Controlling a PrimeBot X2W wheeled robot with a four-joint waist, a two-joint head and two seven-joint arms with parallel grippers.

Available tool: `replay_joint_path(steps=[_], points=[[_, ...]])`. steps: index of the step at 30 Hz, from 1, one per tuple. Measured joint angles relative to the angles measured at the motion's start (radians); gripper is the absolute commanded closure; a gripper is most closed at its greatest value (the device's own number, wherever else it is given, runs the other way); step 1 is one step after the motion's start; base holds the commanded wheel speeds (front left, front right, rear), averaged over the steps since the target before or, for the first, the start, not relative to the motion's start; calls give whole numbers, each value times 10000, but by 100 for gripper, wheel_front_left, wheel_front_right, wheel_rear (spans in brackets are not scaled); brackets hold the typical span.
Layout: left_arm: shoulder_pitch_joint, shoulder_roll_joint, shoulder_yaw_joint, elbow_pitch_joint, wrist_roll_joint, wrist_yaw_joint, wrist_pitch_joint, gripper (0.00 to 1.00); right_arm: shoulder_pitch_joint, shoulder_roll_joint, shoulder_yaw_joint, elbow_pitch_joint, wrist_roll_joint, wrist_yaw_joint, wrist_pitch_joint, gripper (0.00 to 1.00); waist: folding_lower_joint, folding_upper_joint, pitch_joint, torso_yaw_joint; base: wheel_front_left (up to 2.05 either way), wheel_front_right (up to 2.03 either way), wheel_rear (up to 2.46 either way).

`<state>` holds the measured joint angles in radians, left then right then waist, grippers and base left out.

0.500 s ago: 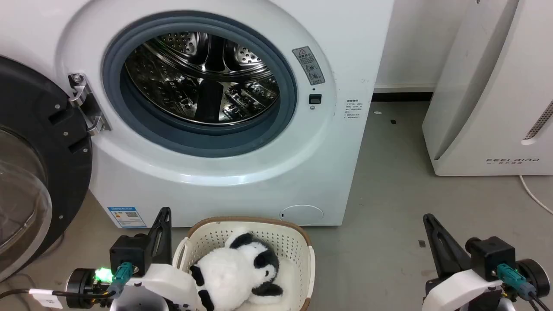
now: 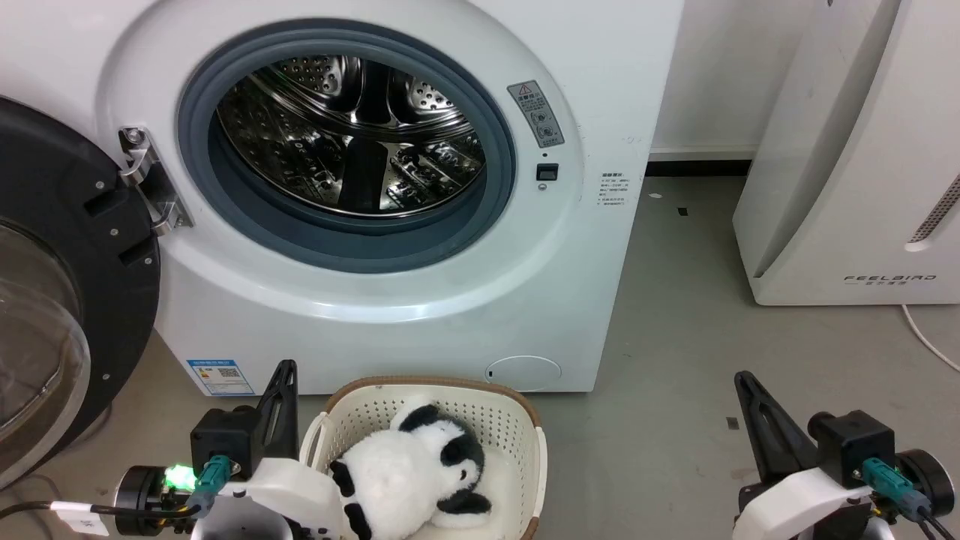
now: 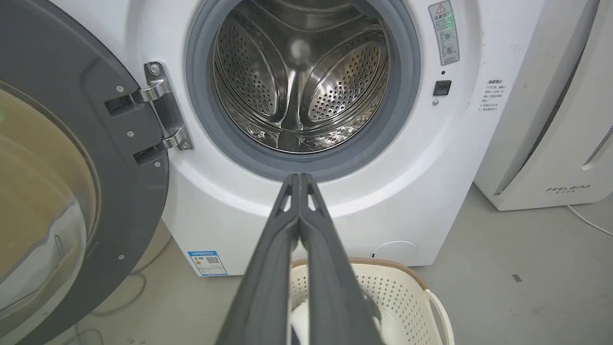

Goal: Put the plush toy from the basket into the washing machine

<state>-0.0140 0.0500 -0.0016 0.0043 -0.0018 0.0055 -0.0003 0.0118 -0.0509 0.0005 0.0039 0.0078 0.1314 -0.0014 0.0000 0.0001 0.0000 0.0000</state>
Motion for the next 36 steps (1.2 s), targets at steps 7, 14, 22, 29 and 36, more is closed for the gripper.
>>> replay_joint_path(steps=[7, 14, 22, 29, 36], points=[[-2, 0, 0, 2, 0, 6, 0, 0, 1, 0, 0, 0, 6, 0, -2, 0, 0, 0, 0, 0, 0, 0, 0], [-2, 0, -40, 8, -2, 48, -15, 0, 3, 0, -19, -2, 71, 2, -23, 0, 0, 0, 12, -2, 0, 0, 0], [-18, 0, -117, 82, -4, 128, -186, 0, 3, 0, -109, -119, 297, 2, -182, 0, 0, 0, 94, -20, 0, 0, 0], [-238, 12, -199, 483, -12, 132, -320, 0, 3, 0, -134, -178, 570, 2, -320, 0, 0, 0, 284, -84, 0, 0, 0], [-720, 69, -297, 1202, -12, 127, -468, 0, -10, 0, -134, -288, 786, 2, -462, 0, 0, 0, 609, -234, 0, 0, 0]])
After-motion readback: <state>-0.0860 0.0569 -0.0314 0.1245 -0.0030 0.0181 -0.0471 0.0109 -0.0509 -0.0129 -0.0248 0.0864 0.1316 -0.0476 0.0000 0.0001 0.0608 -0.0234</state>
